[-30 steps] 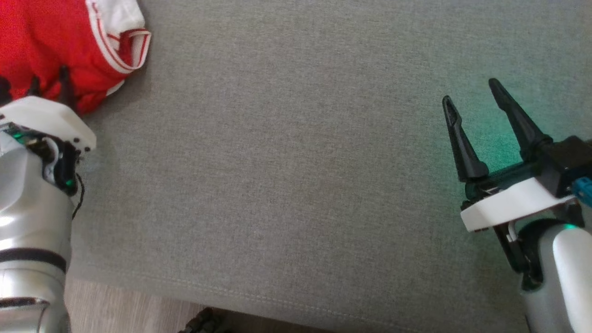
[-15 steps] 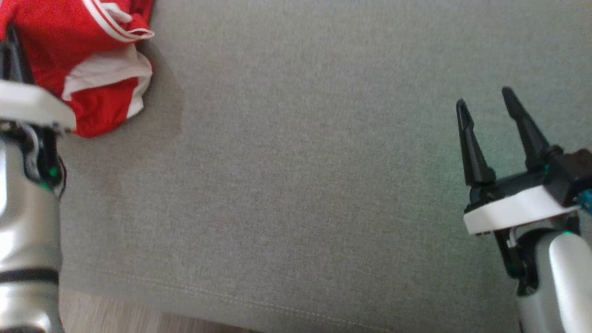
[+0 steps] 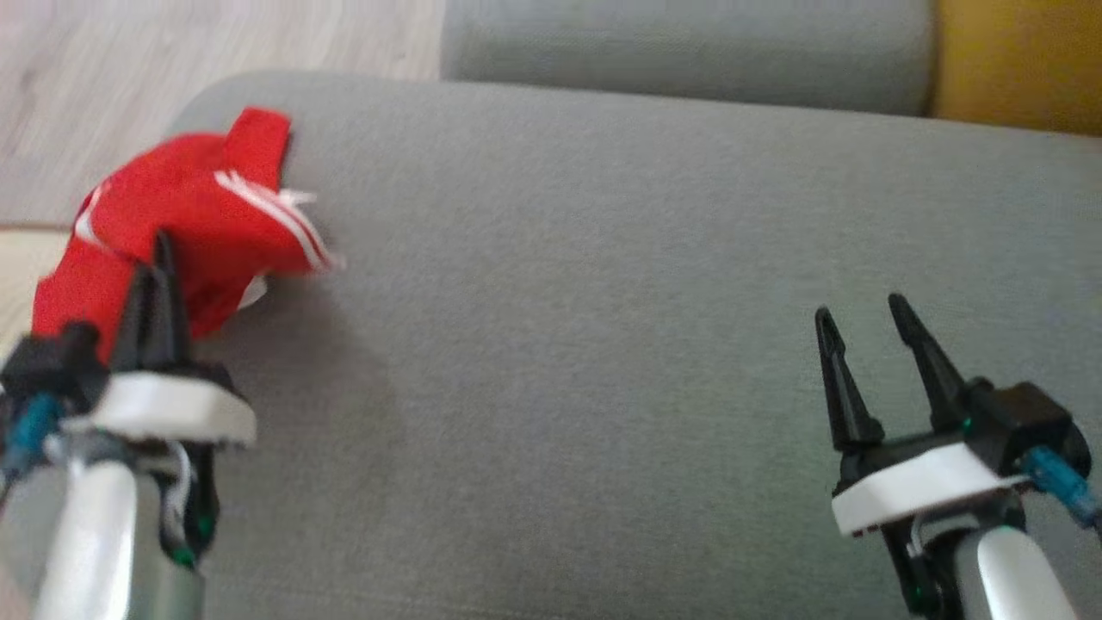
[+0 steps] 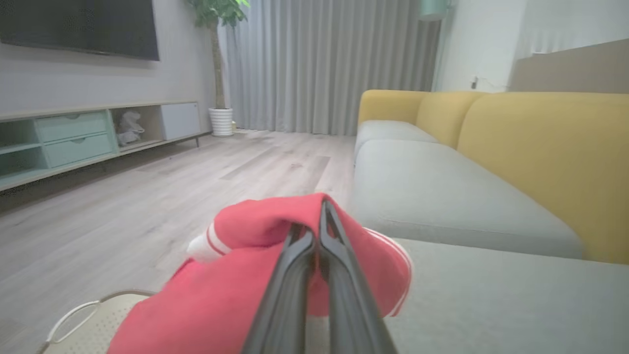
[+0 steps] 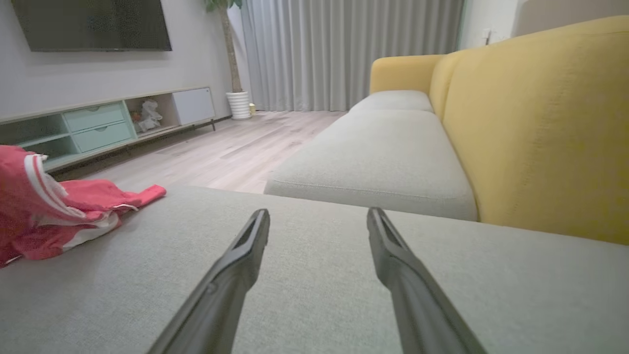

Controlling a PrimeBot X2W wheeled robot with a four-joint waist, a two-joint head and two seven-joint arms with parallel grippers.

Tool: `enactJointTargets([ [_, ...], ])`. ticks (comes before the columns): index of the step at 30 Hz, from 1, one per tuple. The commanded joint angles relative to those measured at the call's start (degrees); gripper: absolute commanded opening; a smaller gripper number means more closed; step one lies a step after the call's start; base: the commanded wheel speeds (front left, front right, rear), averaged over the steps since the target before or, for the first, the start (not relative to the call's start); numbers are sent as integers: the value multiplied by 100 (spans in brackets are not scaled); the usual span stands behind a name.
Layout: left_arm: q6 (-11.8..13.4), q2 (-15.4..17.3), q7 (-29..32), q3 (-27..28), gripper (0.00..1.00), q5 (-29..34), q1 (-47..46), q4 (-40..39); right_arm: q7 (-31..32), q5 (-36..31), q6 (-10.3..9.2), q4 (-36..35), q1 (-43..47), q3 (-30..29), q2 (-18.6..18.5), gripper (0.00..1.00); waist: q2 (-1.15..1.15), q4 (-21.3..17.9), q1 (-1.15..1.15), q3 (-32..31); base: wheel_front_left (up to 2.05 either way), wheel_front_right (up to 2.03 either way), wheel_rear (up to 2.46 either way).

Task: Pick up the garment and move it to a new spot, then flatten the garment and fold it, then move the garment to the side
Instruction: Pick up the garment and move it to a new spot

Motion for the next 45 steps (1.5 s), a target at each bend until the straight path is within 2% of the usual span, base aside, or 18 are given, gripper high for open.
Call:
enactJointTargets([
  [1, 40, 113, 50, 145, 0, 35, -45, -421, -45, 68, 43, -182, -82, 124, 14, 100, 0, -315, 1, -268, 0, 0, 0],
  [8, 140, -147, 565, -395, 0, 225, 962, -1837, -24, 142, 43, -231, 102, 140, 82, 100, 0, -862, 1, -356, 0, 0, 0],
  [14, -109, -409, 791, -1130, 0, 320, 832, -2095, 14, 136, 43, -353, 6, 170, 102, 100, 0, -1435, 1, -97, 0, 0, 0],
  [22, -419, -743, 731, -2083, 0, 372, -319, -1545, -36, 171, 43, -486, -337, 252, 114, 100, 0, -2385, 1, 562, 0, 0, 0],
  [28, -537, -831, 631, -2867, 0, 375, -1279, -1034, -177, 261, 43, -493, -552, 288, 121, 100, 0, -3004, 1, 1165, 0, 0, 0],
  [29, -564, -838, 678, -3118, 0, 351, -1469, -742, -250, 320, 43, -456, -590, 295, 123, 100, 0, -3142, 1, 1329, 0, 0, 0],
  [32, -613, -843, 751, -3486, 0, 238, -1593, -252, -366, 423, 43, -369, -633, 313, 124, 100, 0, -3276, 1, 1493, 0, 0, 0],
  [38, -695, -845, 849, -4014, 0, 145, -1696, 459, -509, 495, 43, -215, -696, 293, 125, 100, 0, -3283, 1, 1566, 0, 0, 0],
  [39, -706, -845, 833, -4095, 5, 145, -1714, 551, -522, 500, 43, -179, -702, 281, 125, 100, 0, -3253, 1, 1553, 0, 0, 0],
  [40, -714, -845, 811, -4167, 42, 154, -1725, 632, -531, 500, 43, -147, -710, 276, 125, 100, 0, -3217, 1, 1529, 0, 0, 0],
  [41, -720, -845, 784, -4233, 100, 163, -1729, 694, -537, 494, 43, -117, -717, 273, 125, 100, 0, -3173, 1, 1494, 0, 0, 0],
  [45, -687, -846, 534, -4344, 100, 138, -1666, 729, -529, 443, 43, -47, -724, 257, 125, 100, 0, -2928, 1, 1278, 0, 0, 0],
])
